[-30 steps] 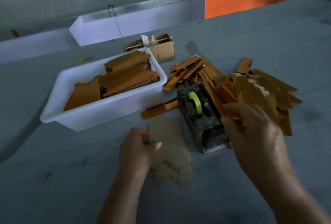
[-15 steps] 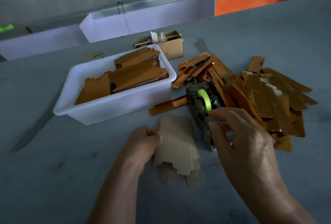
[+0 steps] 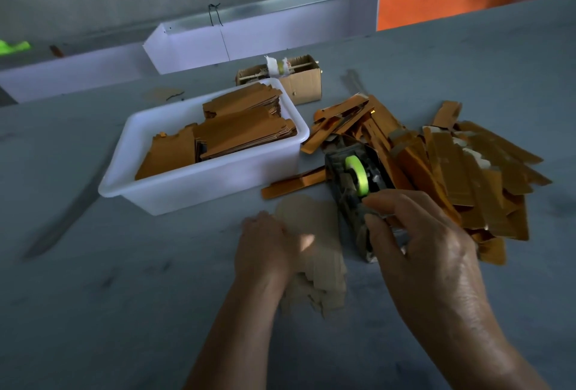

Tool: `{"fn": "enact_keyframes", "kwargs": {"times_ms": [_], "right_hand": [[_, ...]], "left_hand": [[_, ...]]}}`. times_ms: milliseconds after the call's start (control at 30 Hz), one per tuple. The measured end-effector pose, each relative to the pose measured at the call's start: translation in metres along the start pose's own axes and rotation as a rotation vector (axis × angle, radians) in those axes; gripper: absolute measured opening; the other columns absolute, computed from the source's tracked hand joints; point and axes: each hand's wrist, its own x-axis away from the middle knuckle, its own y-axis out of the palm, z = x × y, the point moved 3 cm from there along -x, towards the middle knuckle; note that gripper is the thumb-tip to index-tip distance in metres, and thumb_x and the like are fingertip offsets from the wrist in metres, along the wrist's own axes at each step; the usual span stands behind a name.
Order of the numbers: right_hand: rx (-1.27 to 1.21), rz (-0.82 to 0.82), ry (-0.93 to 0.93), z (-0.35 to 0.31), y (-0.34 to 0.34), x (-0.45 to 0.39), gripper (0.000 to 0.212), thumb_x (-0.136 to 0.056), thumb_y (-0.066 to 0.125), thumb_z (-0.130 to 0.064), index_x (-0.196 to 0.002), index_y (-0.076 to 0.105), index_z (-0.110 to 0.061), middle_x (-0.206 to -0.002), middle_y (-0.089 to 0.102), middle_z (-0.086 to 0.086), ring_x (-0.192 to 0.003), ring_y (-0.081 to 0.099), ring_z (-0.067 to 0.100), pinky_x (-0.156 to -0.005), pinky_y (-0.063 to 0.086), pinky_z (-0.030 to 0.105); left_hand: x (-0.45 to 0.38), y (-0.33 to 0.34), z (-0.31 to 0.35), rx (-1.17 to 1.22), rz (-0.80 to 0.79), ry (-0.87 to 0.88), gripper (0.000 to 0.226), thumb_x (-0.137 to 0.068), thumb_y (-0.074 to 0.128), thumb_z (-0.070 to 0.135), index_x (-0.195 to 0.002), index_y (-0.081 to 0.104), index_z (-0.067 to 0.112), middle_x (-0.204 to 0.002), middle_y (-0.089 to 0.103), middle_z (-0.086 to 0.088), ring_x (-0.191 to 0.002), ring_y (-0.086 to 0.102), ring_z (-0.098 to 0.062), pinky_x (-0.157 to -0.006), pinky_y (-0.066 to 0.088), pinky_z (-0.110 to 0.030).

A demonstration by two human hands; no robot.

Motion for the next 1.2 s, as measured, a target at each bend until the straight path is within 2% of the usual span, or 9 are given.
{"fn": "enact_keyframes", "kwargs": {"times_ms": [100,300,400,500,600,767,1000,1100,1200], "right_hand": [[-0.01,0.001,-0.003,-0.001,0.0,0.002,0.014,-0.084,0.064,-0.005,-0.096,0.071,-0.009,-0.1,0.067,0.003,-0.089,0.063,0.022,-0.071,0.048,0.029],[-0.025,0.011,-0.014,0.0,-0.004,0.0,0.015,-0.084,0.062,-0.006,-0.096,0.071,-0.008,-0.1,0.067,0.003,-0.088,0.063,0.022,-0.07,0.054,0.038],[-0.019,0.011,0.001,0.003,-0.007,0.001,0.015,-0.085,0.062,-0.008,-0.097,0.071,-0.01,-0.099,0.067,0.001,-0.086,0.063,0.019,-0.069,0.053,0.032],[-0.038,-0.004,0.042,0.006,-0.008,0.001,0.015,-0.085,0.061,-0.011,-0.097,0.07,-0.014,-0.098,0.065,-0.004,-0.081,0.061,0.008,-0.068,0.046,0.015],[-0.071,-0.021,0.097,0.004,-0.006,0.002,0.017,-0.085,0.059,-0.019,-0.098,0.069,-0.021,-0.09,0.061,-0.015,-0.077,0.059,-0.003,-0.061,0.042,0.003],[-0.503,-0.247,0.37,-0.002,0.002,0.006,0.041,-0.072,0.055,-0.052,-0.104,0.066,-0.029,-0.084,0.07,-0.017,-0.082,0.062,-0.009,-0.063,0.048,0.006],[-0.913,-0.416,0.564,-0.002,0.017,0.016,0.024,-0.068,0.064,-0.025,-0.089,0.072,-0.017,-0.084,0.073,-0.001,-0.075,0.067,0.006,-0.059,0.049,0.014],[-0.935,-0.402,0.571,0.001,0.018,0.017,0.025,-0.065,0.063,-0.027,-0.087,0.073,-0.018,-0.084,0.074,-0.001,-0.075,0.067,0.006,-0.059,0.05,0.015],[-0.793,-0.349,0.524,0.004,0.015,0.017,0.011,-0.072,0.068,-0.023,-0.082,0.073,-0.023,-0.078,0.072,-0.008,-0.069,0.063,0.003,-0.057,0.051,0.016]], "left_hand": [[0.0,-0.001,0.002,-0.011,0.004,-0.051,0.076,-0.071,0.078,0.051,-0.121,0.053,-0.002,-0.125,0.052,-0.015,-0.113,0.055,-0.028,-0.081,0.045,-0.033],[-0.002,-0.008,-0.008,0.224,-0.035,-0.028,0.032,-0.077,0.078,0.031,-0.099,0.065,0.013,-0.088,0.066,-0.001,-0.079,0.062,-0.014,-0.056,0.042,-0.023],[0.004,-0.019,-0.015,0.364,-0.019,-0.004,0.017,-0.075,0.08,0.02,-0.073,0.063,0.021,-0.079,0.069,-0.003,-0.075,0.066,-0.019,-0.07,0.055,-0.035],[0.013,-0.036,-0.023,0.567,-0.019,0.011,0.017,-0.077,0.078,0.01,-0.081,0.067,0.023,-0.09,0.073,-0.005,-0.089,0.068,-0.026,-0.088,0.053,-0.049],[0.03,-0.055,-0.023,0.759,0.006,0.047,0.008,-0.078,0.074,0.015,-0.083,0.074,0.021,-0.087,0.076,-0.001,-0.089,0.069,-0.022,-0.091,0.051,-0.046],[0.062,-0.059,-0.003,1.115,-0.294,0.142,0.04,-0.05,0.075,0.028,-0.087,0.078,0.013,-0.086,0.076,-0.009,-0.07,0.069,-0.013,-0.058,0.053,-0.022],[0.073,-0.038,0.01,1.014,-0.204,0.14,0.046,-0.051,0.087,0.027,-0.095,0.075,0.015,-0.092,0.076,-0.005,-0.09,0.071,-0.024,-0.086,0.052,-0.04],[0.077,-0.033,0.015,0.995,-0.132,0.147,0.051,-0.05,0.088,0.034,-0.095,0.073,0.016,-0.087,0.077,-0.001,-0.085,0.072,-0.019,-0.076,0.054,-0.034],[0.079,-0.032,0.019,0.963,-0.09,0.17,0.03,-0.066,0.079,0.027,-0.094,0.073,0.018,-0.083,0.076,0.004,-0.077,0.072,-0.01,-0.061,0.053,-0.017]]}}
